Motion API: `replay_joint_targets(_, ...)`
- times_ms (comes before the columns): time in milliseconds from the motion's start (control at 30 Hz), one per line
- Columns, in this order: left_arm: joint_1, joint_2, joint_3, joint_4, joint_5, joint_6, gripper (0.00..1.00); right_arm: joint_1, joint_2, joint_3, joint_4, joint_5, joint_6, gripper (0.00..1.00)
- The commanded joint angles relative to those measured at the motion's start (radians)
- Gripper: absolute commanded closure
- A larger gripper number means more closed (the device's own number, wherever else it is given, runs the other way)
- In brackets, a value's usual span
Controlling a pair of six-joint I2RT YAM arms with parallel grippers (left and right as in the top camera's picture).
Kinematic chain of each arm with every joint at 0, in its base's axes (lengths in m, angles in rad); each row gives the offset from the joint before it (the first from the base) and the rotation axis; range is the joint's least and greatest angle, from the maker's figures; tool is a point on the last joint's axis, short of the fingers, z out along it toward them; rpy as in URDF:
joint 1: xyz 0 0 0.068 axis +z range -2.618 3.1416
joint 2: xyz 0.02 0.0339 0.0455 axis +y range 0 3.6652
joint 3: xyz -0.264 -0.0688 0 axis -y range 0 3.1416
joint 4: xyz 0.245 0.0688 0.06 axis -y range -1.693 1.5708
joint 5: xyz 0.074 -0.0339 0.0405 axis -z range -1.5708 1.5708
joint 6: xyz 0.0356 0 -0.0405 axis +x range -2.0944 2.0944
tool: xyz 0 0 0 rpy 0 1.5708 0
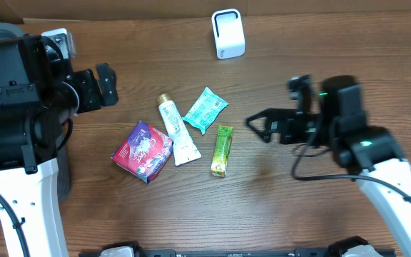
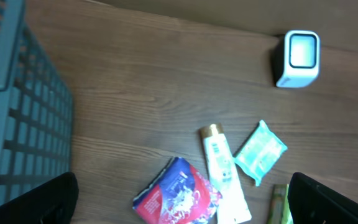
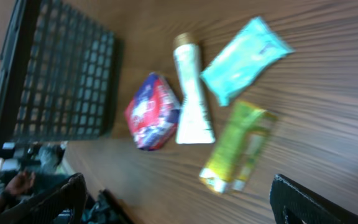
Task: Scan the item barcode
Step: 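Move the right gripper to the green tea carton and grasp it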
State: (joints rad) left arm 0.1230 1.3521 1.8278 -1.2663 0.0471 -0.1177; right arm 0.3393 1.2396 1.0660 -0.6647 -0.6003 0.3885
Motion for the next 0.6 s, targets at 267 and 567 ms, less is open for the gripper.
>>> replay_joint_targets(267,0.062,0.002,0.015,0.006,-0.036,-0.002,0.00,0.294,0.217,0.028,0.153,0.254,0.215,0.05)
replay_joint_targets(567,0.059,0.002,0.013,0.002,-0.035,-0.002,0.00,0.301,0.242,0.028,0.081,0.444,0.218,0.10)
